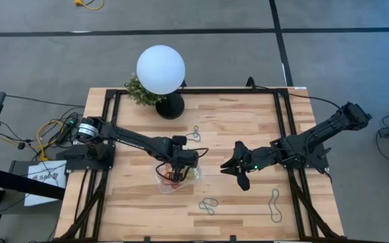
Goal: Pick and place items into bin
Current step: Put the blue rubber band into the transparent bin
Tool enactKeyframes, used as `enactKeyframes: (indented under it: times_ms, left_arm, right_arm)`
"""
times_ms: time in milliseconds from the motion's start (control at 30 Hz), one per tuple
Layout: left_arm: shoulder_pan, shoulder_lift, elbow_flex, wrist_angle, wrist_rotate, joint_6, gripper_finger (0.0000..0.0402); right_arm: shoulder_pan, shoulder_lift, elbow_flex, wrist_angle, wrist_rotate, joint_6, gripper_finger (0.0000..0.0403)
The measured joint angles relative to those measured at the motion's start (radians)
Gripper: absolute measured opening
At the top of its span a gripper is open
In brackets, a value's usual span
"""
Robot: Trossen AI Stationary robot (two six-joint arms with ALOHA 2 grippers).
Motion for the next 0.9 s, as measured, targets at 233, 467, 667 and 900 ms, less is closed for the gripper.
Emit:
enactKeyframes:
  times_ms: [233,467,667,900]
  left_arm:
    - [-0.006,0.0,0.0,0.025,0.051,-0.03,0.0079]
    - [-0.016,0.0,0.001,-0.001,0.056,0.022,0.0092]
    - [-0.023,0.0,0.102,-0.259,-0.059,0.002,0.0093]
    - [-0.063,-0.076,0.229,-0.601,-0.281,-0.029,0.0093]
  right_arm:
    - [0.0,0.0,0.0,0.0,0.0,0.0,0.0082]
    - [-0.01,0.0,0.0,0.002,0.0,0.0,0.0082]
    - [-0.041,0.0,0.0,0.009,0.0,0.001,0.0082]
    - [-0.078,0.0,0.0,0.015,0.001,0.008,0.0082]
